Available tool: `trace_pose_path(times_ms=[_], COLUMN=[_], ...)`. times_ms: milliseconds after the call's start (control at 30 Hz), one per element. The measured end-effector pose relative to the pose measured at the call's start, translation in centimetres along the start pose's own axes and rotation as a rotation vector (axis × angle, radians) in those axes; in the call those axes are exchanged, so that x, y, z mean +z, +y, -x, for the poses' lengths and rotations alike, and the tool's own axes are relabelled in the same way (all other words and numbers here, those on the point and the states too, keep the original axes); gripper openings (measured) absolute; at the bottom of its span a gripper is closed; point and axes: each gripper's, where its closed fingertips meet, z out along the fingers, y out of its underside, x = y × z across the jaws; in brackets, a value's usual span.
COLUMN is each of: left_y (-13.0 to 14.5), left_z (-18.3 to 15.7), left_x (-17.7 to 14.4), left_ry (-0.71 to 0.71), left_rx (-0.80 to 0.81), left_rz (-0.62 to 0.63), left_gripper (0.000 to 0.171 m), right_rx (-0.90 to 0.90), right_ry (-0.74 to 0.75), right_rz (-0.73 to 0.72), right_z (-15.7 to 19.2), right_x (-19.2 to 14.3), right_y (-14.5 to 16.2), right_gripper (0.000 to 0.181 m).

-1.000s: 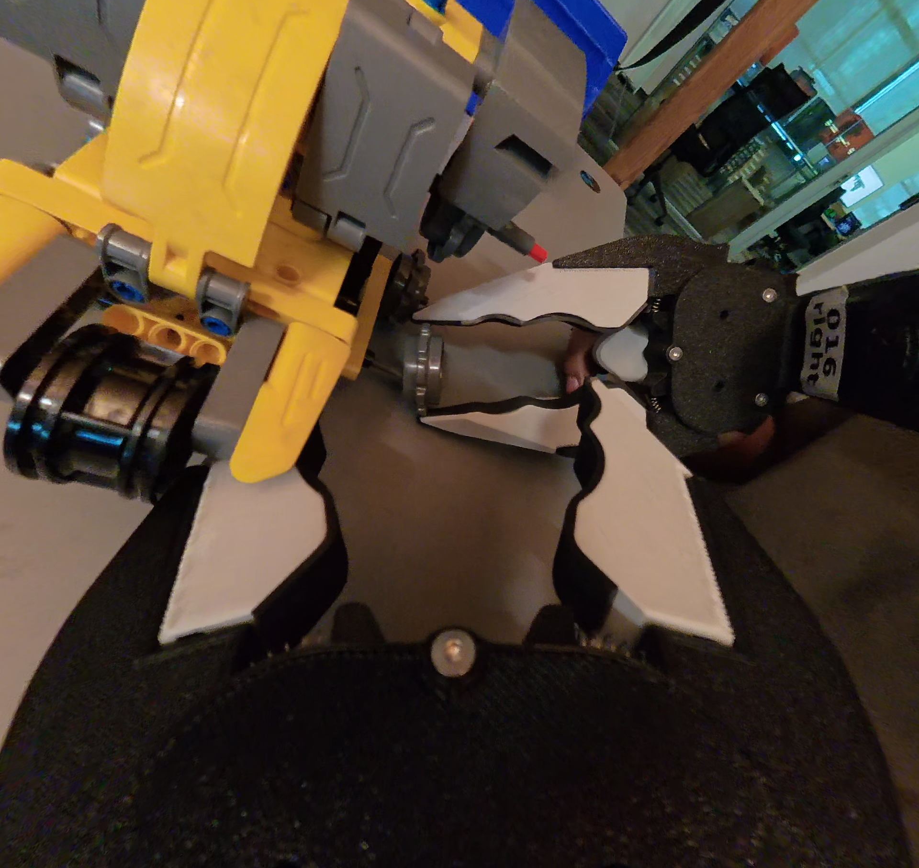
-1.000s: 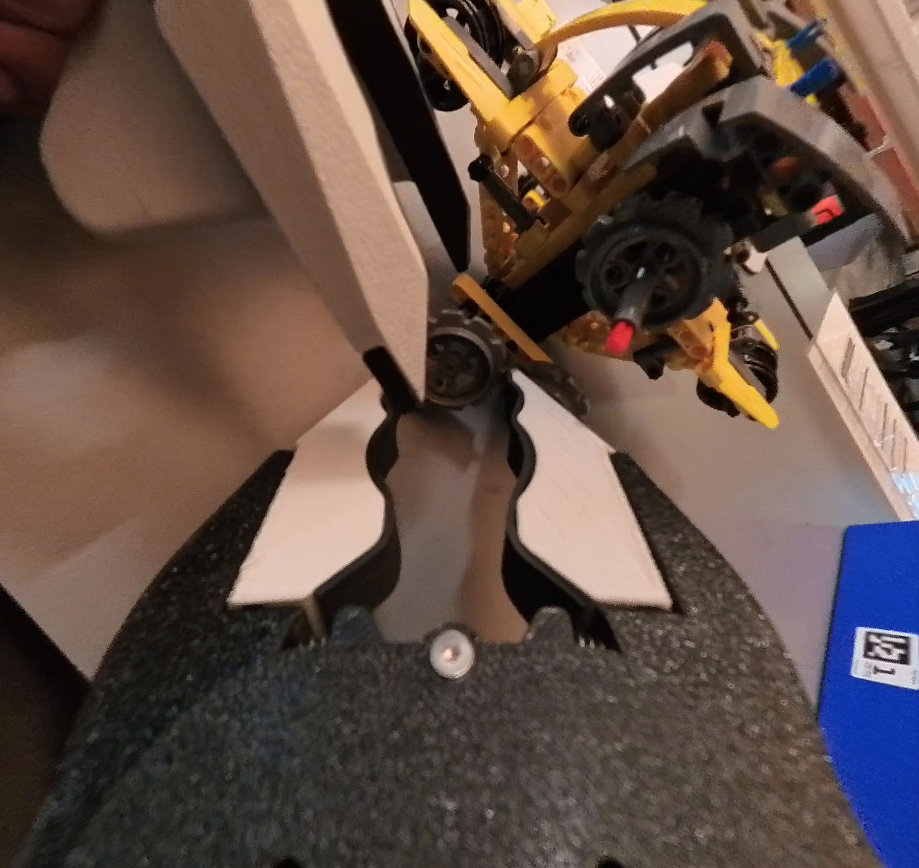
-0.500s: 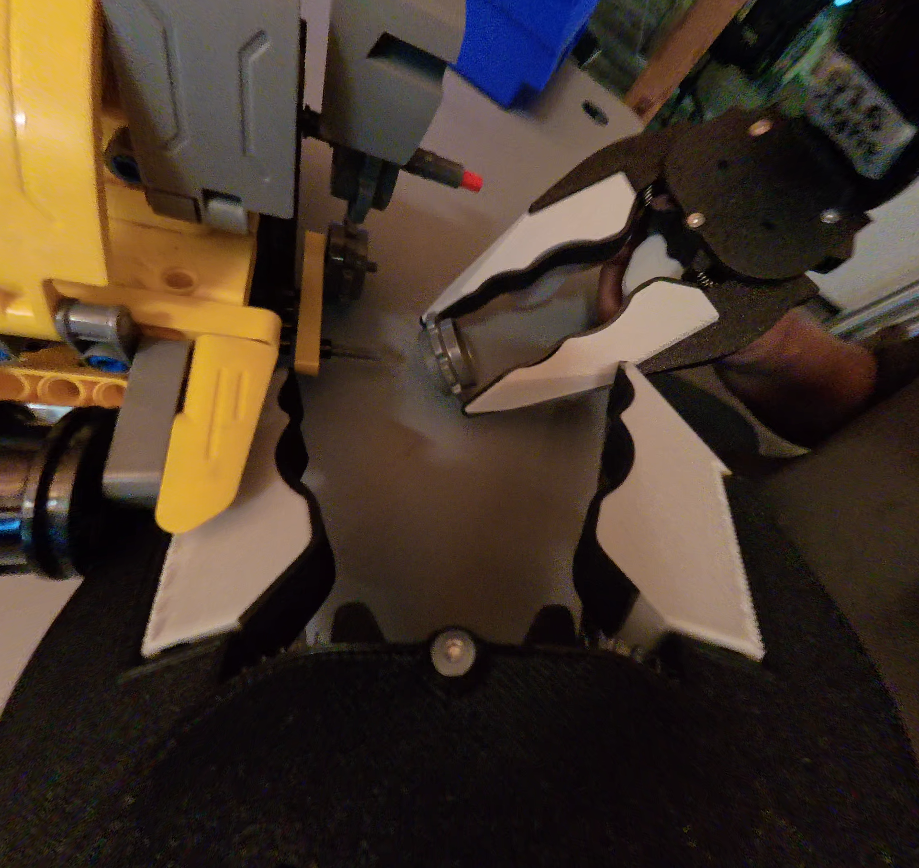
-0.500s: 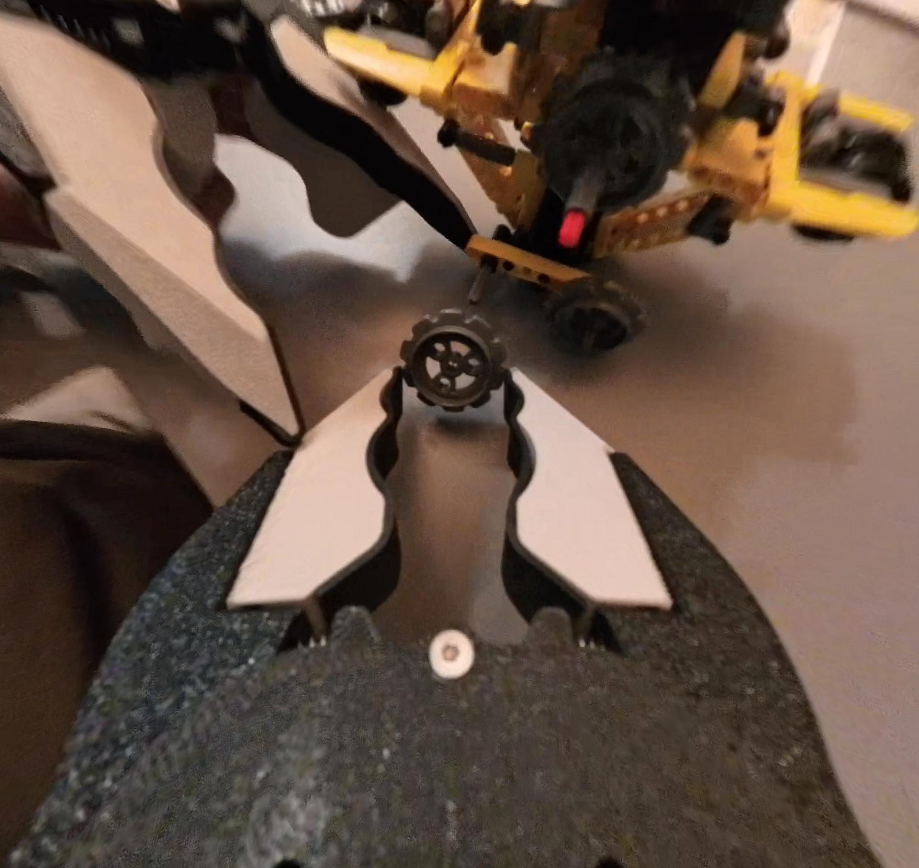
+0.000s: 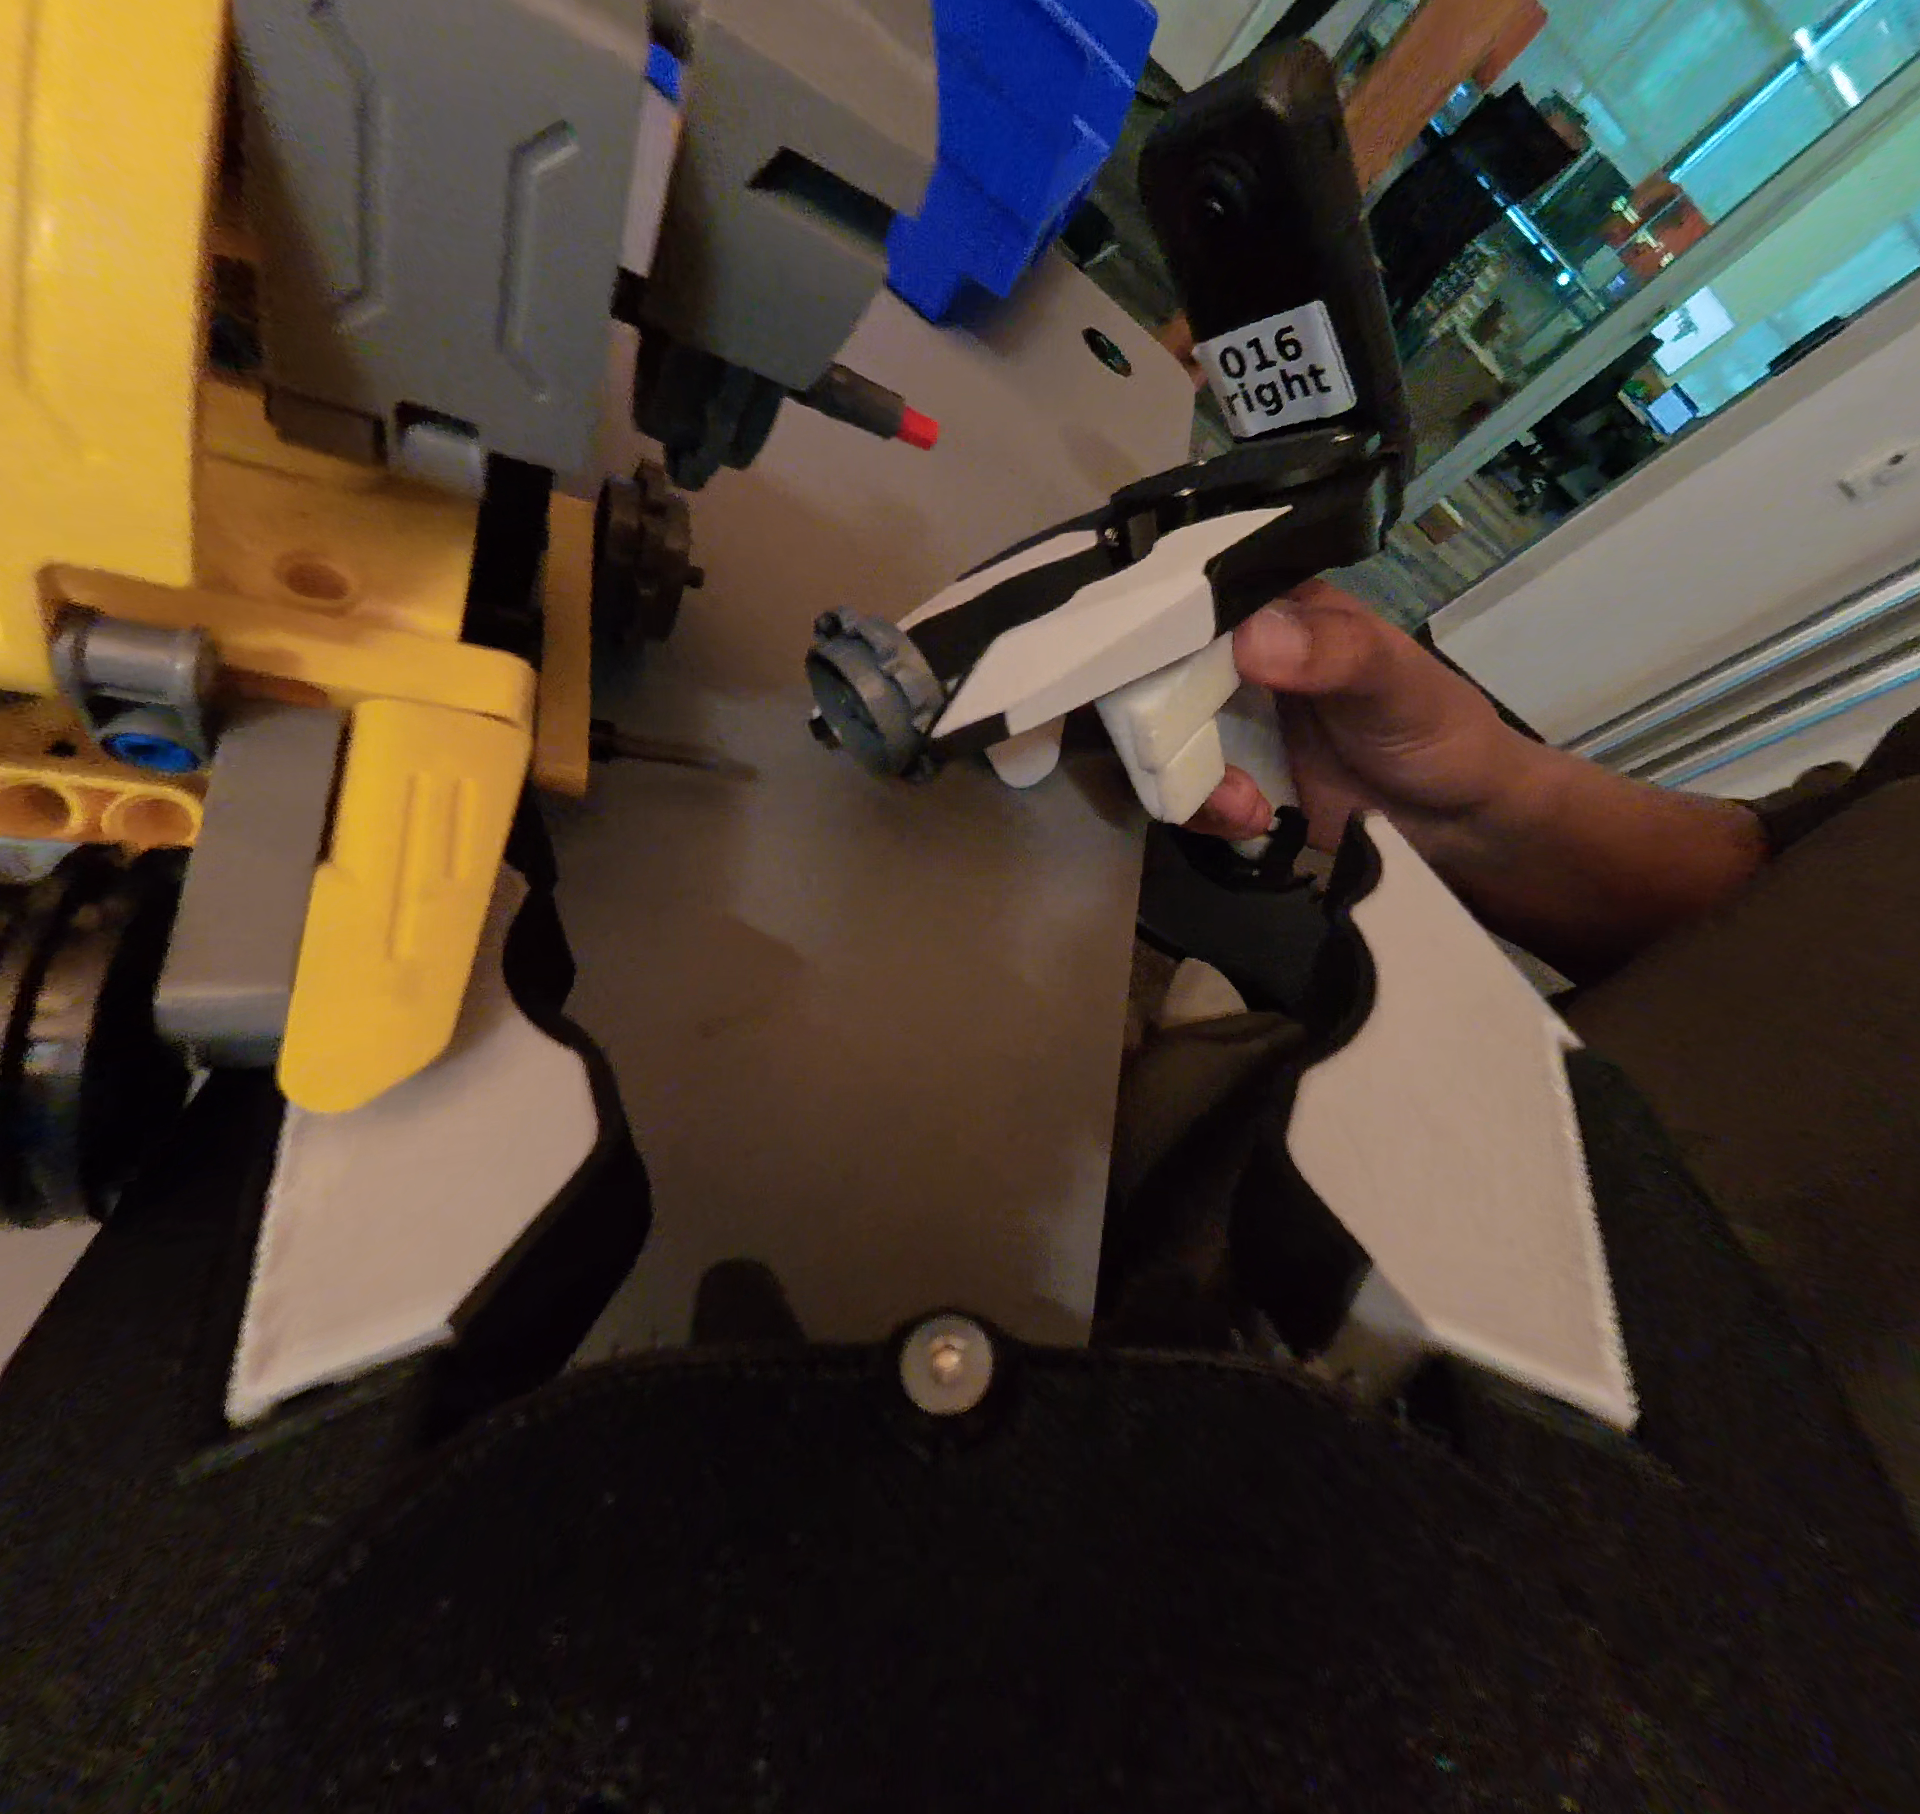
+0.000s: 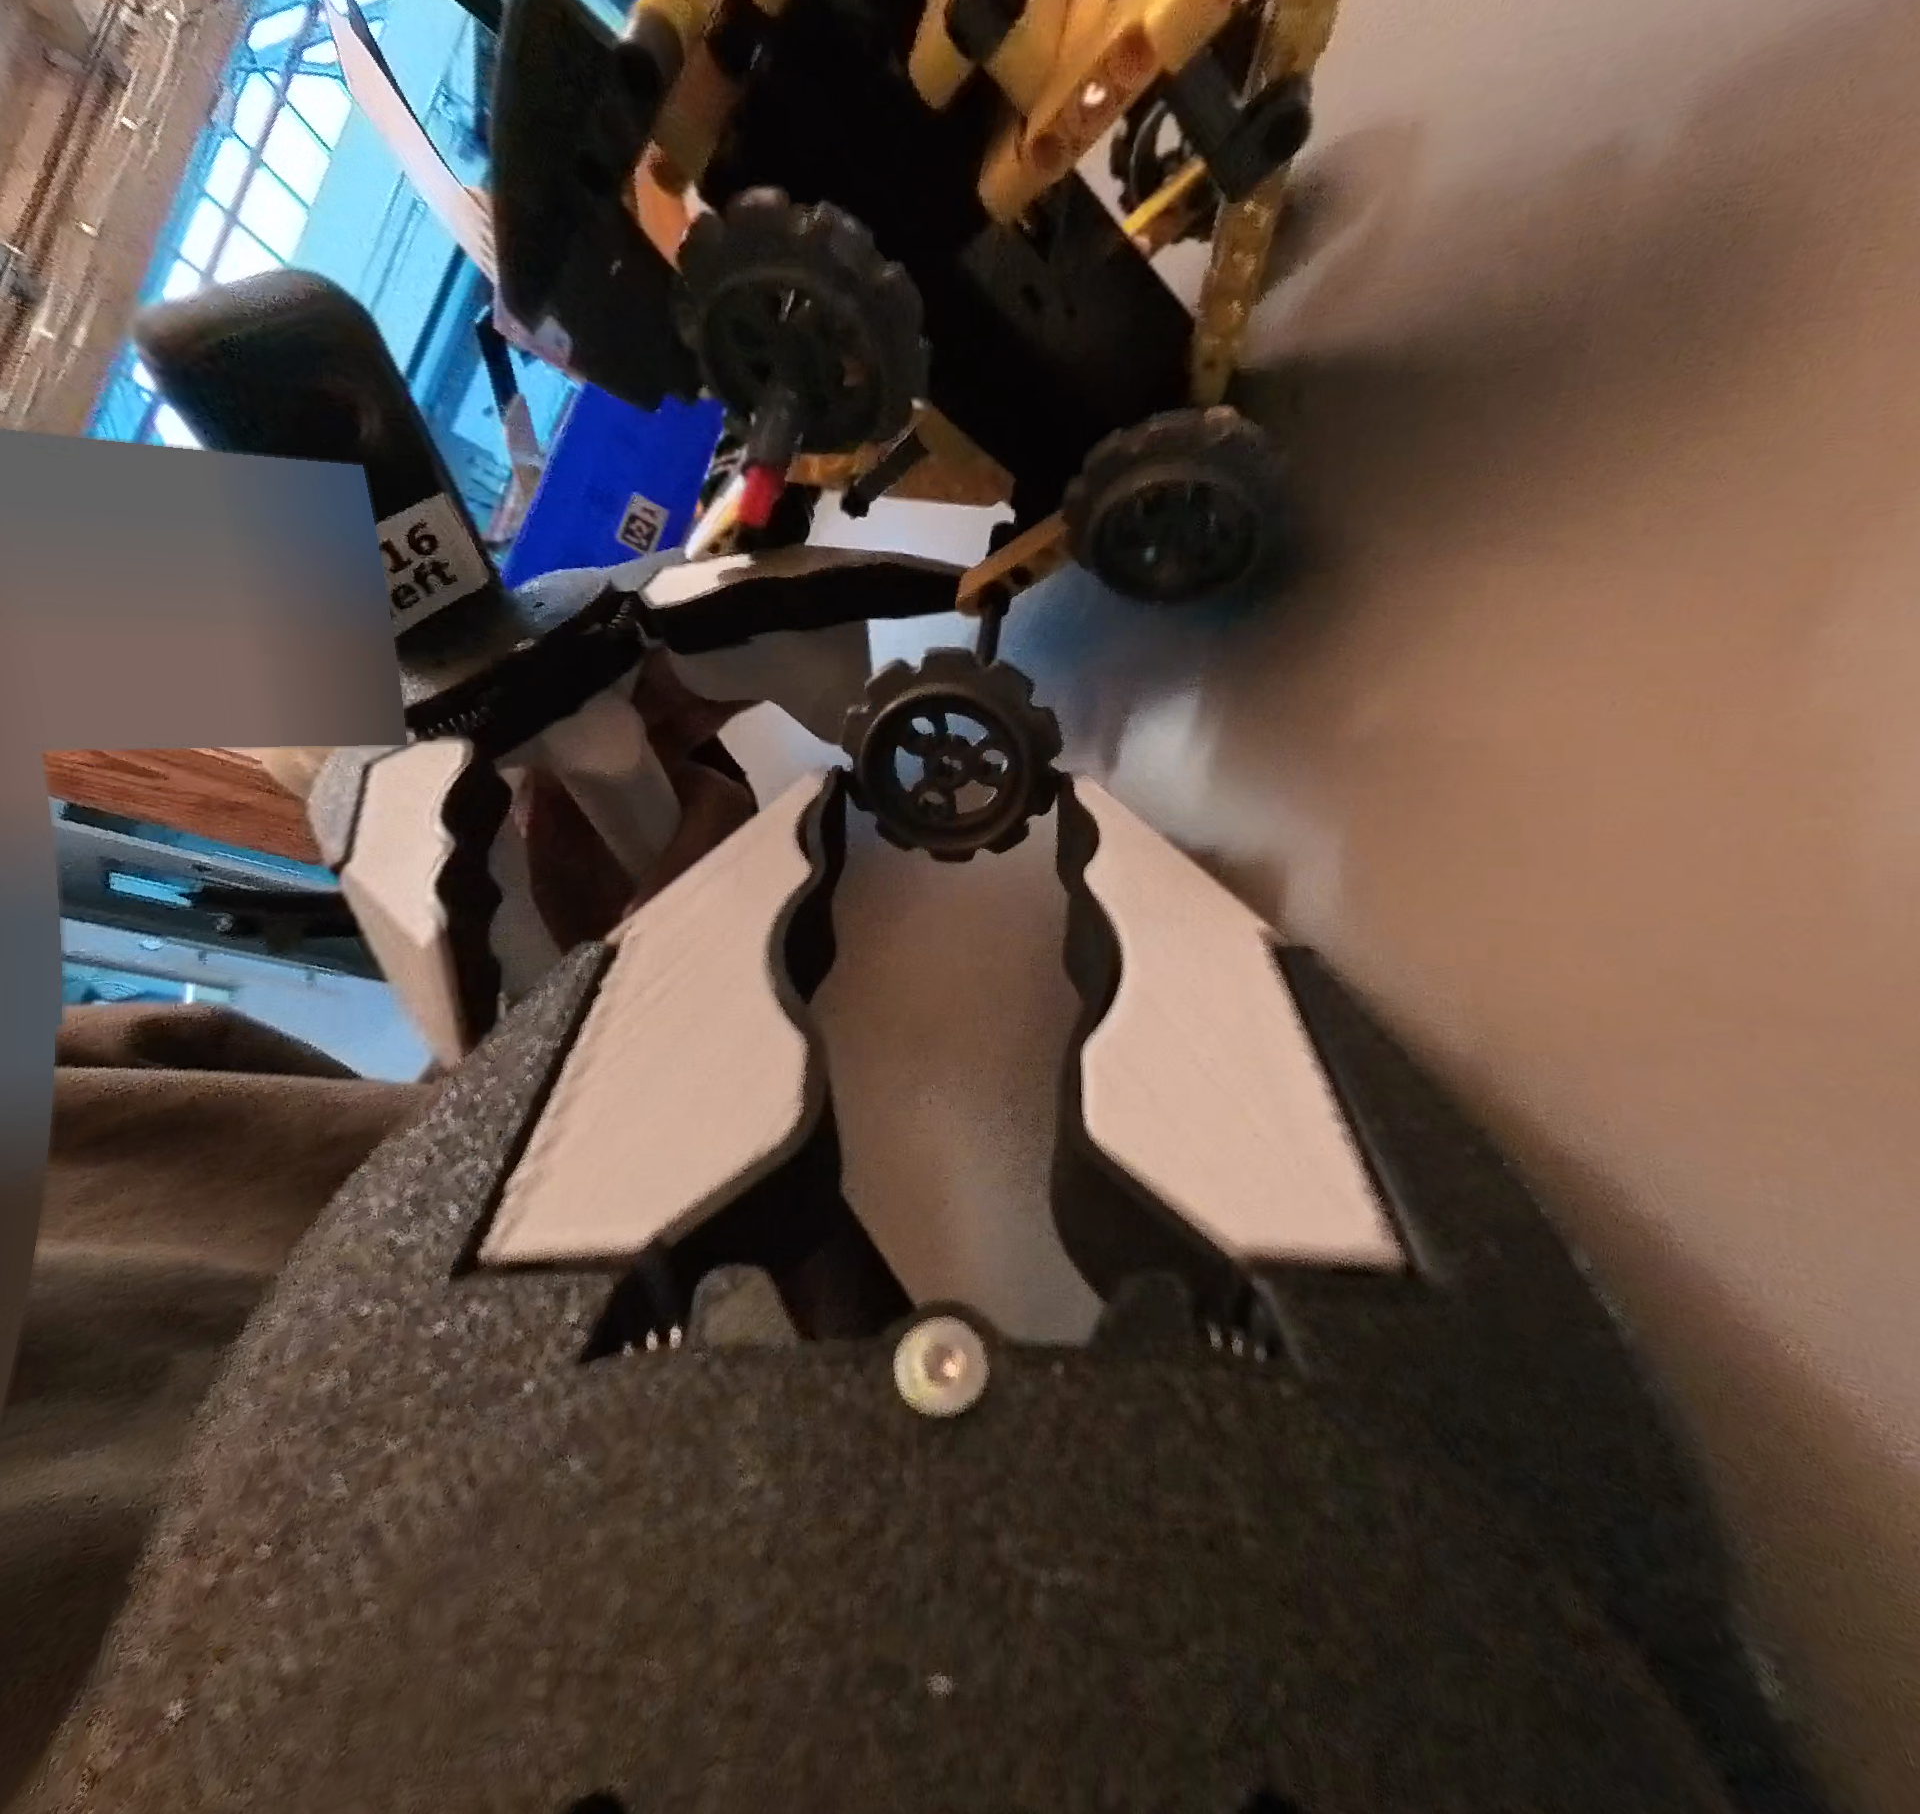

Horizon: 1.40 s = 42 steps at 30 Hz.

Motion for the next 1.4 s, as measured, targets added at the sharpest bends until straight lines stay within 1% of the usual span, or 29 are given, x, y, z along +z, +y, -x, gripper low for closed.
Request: trace_pose_path(times_ms=[67,167,233,367,433,500,567,733,767,933,1133,1233,1267,1300,1333,1400], left_y=[-0.1,-0.3,-0.7,-2.4,-3.0,-3.2,-3.2,-3.4,-3.4,-3.4,-3.7,-3.7,-3.7,-3.8,-3.8,-3.8], left_z=[-0.6,-0.9,-1.0,-1.8,-1.6,-1.4,-1.4,-1.3,-1.3,-1.3,-1.1,-1.1,-1.1,-1.1,-1.0,-1.0], left_x=[0.5,1.1,1.1,0.2,-0.2,-0.4,-0.4,-0.8,-0.8,-0.8,-1.4,-1.6,-1.7,-1.7,-1.8,-2.0], left_ry=[0.002,-0.009,0.017,0.183,0.218,0.203,0.201,0.245,0.252,0.256,0.295,0.305,0.310,0.314,0.317,0.320], left_rx=[-0.004,-0.033,-0.089,-0.243,-0.295,-0.288,-0.285,-0.322,-0.329,-0.330,-0.374,-0.386,-0.391,-0.397,-0.403,-0.412], left_rz=[-0.019,-0.047,-0.086,-0.237,-0.302,-0.325,-0.320,-0.344,-0.347,-0.350,-0.378,-0.387,-0.390,-0.394,-0.398,-0.404], left_gripper=[0.151,0.150,0.150,0.150,0.149,0.145,0.145,0.144,0.144,0.142,0.142,0.142,0.142,0.141,0.139,0.134], right_rx=[0.028,0.089,0.128,0.176,0.205,0.234,0.267,0.342,0.353,0.392,0.371,0.323,0.287,0.235,0.170,-0.006], right_ry=[-0.027,-0.053,-0.052,-0.034,-0.033,-0.038,-0.051,-0.083,-0.090,-0.103,-0.058,0.006,0.046,0.092,0.148,0.301], right_rz=[-0.007,-0.010,-0.010,-0.008,-0.021,-0.037,-0.052,-0.085,-0.096,-0.161,-0.156,-0.139,-0.125,-0.103,-0.063,0.064], right_z=[0.1,0.1,-0.2,-0.7,-0.7,-0.7,-0.6,-0.3,-0.2,-0.2,-0.1,-0.3,-0.4,-0.6,-0.7,-1.4], right_x=[-0.2,0.0,0.3,0.8,0.8,0.9,1.0,1.0,1.0,0.9,1.1,0.9,0.7,0.3,-0.1,-1.1], right_y=[-0.1,-0.5,-0.6,-0.7,-0.8,-0.9,-0.9,-0.9,-0.9,-1.1,-0.8,-0.3,-0.1,0.1,0.4,1.0], right_gripper=[0.040,0.040,0.040,0.040,0.040,0.040,0.040,0.040,0.045,0.045,0.044,0.044,0.040,0.040,0.040,0.040])
